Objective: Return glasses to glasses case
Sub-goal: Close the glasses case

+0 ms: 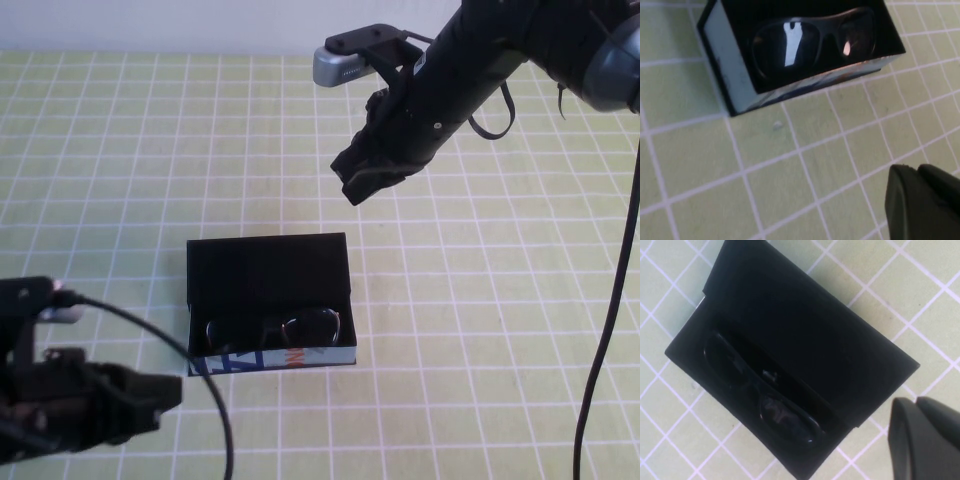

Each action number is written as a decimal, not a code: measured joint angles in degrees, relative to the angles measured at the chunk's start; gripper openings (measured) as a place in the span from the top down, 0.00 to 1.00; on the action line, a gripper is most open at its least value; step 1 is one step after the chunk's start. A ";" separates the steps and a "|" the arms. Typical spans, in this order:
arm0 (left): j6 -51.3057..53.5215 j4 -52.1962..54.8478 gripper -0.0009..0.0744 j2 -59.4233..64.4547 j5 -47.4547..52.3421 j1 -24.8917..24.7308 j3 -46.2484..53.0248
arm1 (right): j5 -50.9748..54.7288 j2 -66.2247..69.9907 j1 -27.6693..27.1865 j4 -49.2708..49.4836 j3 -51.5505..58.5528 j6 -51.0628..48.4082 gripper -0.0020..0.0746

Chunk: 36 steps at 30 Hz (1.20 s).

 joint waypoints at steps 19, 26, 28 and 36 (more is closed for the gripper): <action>39.76 -33.76 0.99 36.39 -0.41 -6.20 -9.03 | -2.59 0.41 0.00 2.74 0.00 1.74 0.99; 40.62 -33.81 0.99 38.31 -1.09 -6.20 -10.23 | -6.55 5.27 0.00 4.26 0.00 1.77 0.99; 40.71 -33.81 0.99 38.31 -1.19 -6.20 -10.23 | -8.07 6.53 0.00 4.51 0.00 1.77 0.99; 40.71 -33.90 0.99 38.31 -1.19 -6.20 -10.23 | -15.71 10.92 0.00 8.90 -0.99 1.81 0.99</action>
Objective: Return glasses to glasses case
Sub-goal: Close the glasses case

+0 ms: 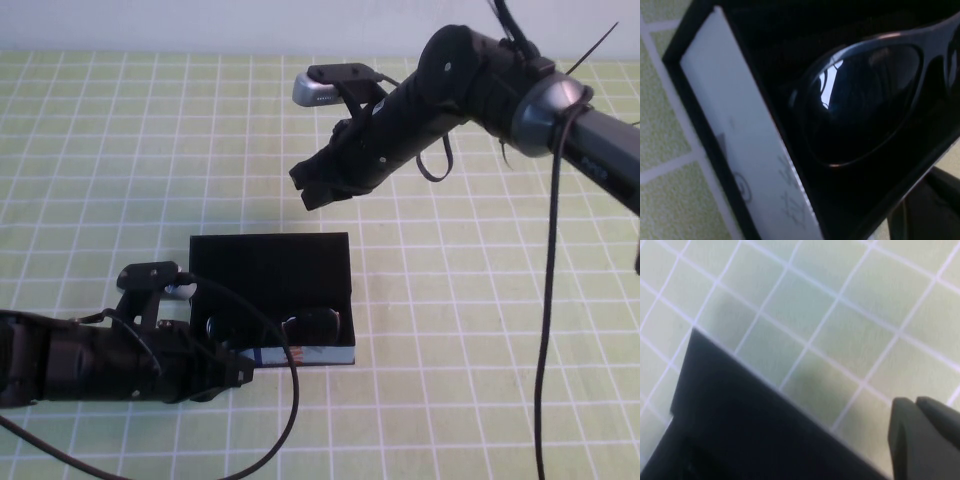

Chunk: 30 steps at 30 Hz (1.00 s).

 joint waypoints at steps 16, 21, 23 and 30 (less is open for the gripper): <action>0.00 0.01 0.99 0.00 -0.12 0.00 0.00 | 14.62 8.85 0.00 0.10 -11.61 5.18 0.99; 0.00 0.01 0.99 0.00 -0.23 0.00 0.00 | 14.67 8.75 0.00 0.10 -11.61 6.84 0.99; 0.12 0.01 0.99 0.00 -0.23 0.00 0.00 | 14.67 8.65 0.11 0.10 -11.36 7.08 0.99; 0.22 0.80 0.99 0.00 -0.43 0.00 0.00 | 13.17 5.32 0.69 -0.69 -5.62 6.96 0.99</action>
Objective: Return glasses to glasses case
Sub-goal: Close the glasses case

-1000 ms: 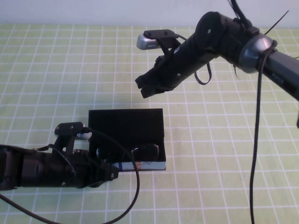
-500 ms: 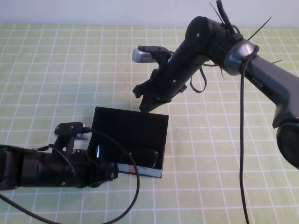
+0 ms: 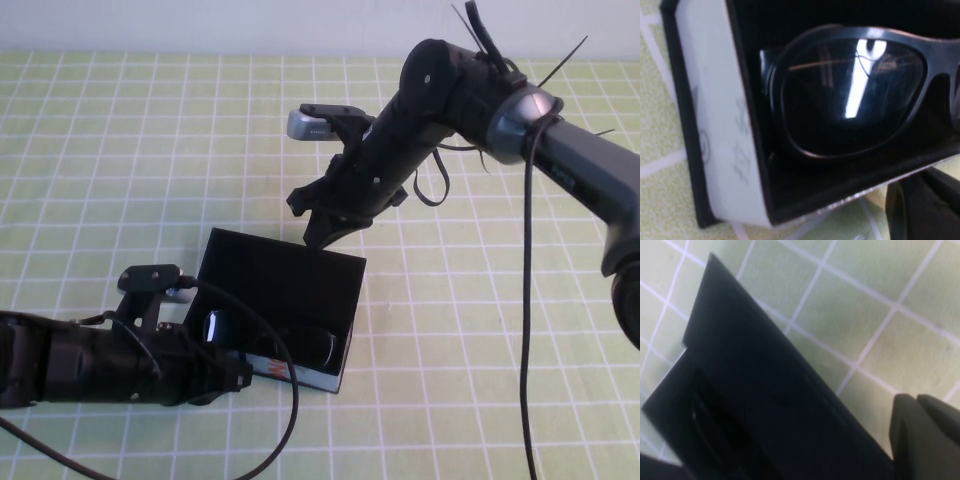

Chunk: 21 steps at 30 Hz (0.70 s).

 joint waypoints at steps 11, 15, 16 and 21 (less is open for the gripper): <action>0.60 -0.58 0.99 0.00 -1.67 0.00 -0.05 | 1.59 -4.50 1.82 3.35 4.96 -0.98 0.99; 0.90 -0.58 0.99 0.00 -1.89 0.00 -0.05 | 1.59 -6.29 3.21 3.35 6.81 -1.54 0.99; 1.06 -0.58 0.99 0.00 -2.04 0.00 -0.05 | 1.59 -6.97 3.78 3.35 7.54 -1.68 0.99; -0.63 0.69 0.99 -0.51 -2.69 0.00 -0.05 | 1.59 -8.81 5.99 3.35 12.29 -2.22 0.99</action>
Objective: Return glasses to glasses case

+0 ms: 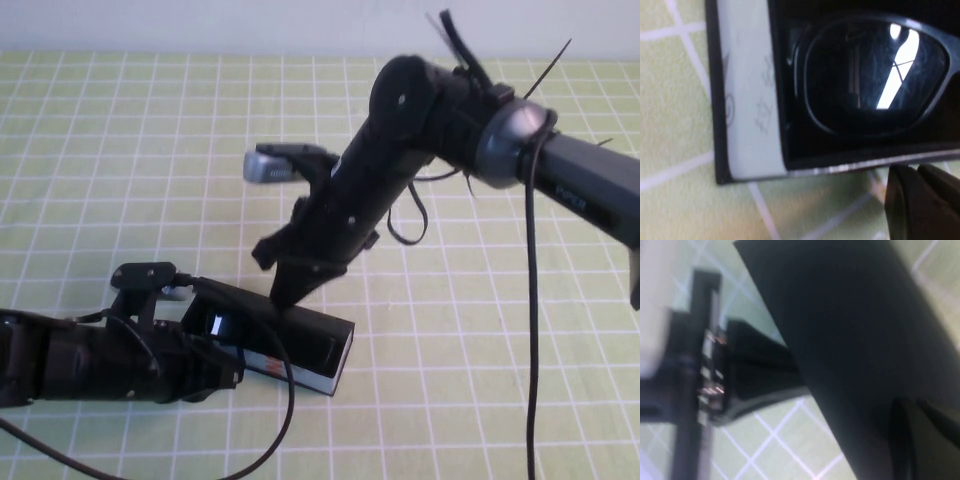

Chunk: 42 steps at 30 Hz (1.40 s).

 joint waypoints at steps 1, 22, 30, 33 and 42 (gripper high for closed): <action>-1.74 1.33 0.99 -0.47 -0.28 0.00 0.00 | 0.00 0.00 0.31 0.00 0.83 -0.27 0.99; -16.00 20.93 0.99 -47.19 -7.57 0.00 7.44 | -0.49 -3.44 0.94 0.11 7.65 -4.95 0.99; -15.34 18.71 0.99 -79.93 -20.09 0.00 20.48 | -0.29 -14.20 0.94 -1.40 9.03 -5.99 0.99; -15.34 18.36 0.99 -90.46 -23.40 0.00 25.51 | -0.18 -20.12 0.94 -2.10 11.84 -5.99 0.99; -15.34 18.23 0.99 -97.83 -25.06 0.00 34.94 | -6.79 -38.20 0.94 -3.30 25.82 -4.24 0.99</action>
